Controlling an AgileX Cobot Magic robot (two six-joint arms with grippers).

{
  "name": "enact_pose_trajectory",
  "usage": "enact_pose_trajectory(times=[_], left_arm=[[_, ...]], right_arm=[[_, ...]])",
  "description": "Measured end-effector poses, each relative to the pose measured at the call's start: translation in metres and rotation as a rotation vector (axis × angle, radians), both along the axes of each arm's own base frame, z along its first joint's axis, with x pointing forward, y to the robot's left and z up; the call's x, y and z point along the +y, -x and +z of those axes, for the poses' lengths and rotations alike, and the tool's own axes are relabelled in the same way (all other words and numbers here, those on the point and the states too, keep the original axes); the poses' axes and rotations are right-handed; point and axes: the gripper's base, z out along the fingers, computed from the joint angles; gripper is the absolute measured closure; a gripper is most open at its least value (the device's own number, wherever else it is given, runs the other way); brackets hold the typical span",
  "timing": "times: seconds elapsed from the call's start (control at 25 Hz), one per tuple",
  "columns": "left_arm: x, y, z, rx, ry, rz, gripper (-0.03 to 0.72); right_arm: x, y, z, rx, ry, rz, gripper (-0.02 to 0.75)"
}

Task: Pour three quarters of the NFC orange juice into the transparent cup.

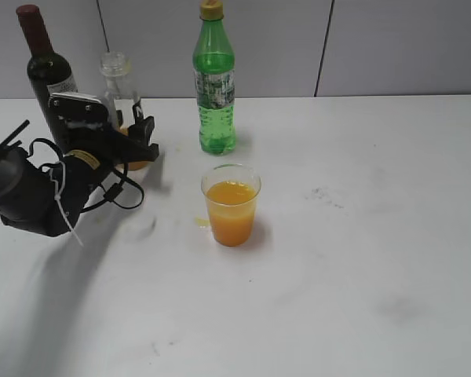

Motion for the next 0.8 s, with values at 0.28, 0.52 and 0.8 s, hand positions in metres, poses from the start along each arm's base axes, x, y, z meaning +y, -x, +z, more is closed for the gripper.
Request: enact_pose_trajectory(times=[0.28,0.52,0.8], left_arm=[[0.0,0.0,0.002,-0.048,0.017,0.003,0.18],[0.001,-0.002,0.01,-0.083,0.031,0.013,0.007],[-0.001,-0.004,0.049,-0.172,0.057,0.01,0.001]], right_arm=[[0.0,0.0,0.0,0.0,0.0,0.0,0.148],[0.0,0.0,0.0,0.0,0.0,0.0,0.148],[0.0,0.0,0.0,0.0,0.0,0.0,0.148]])
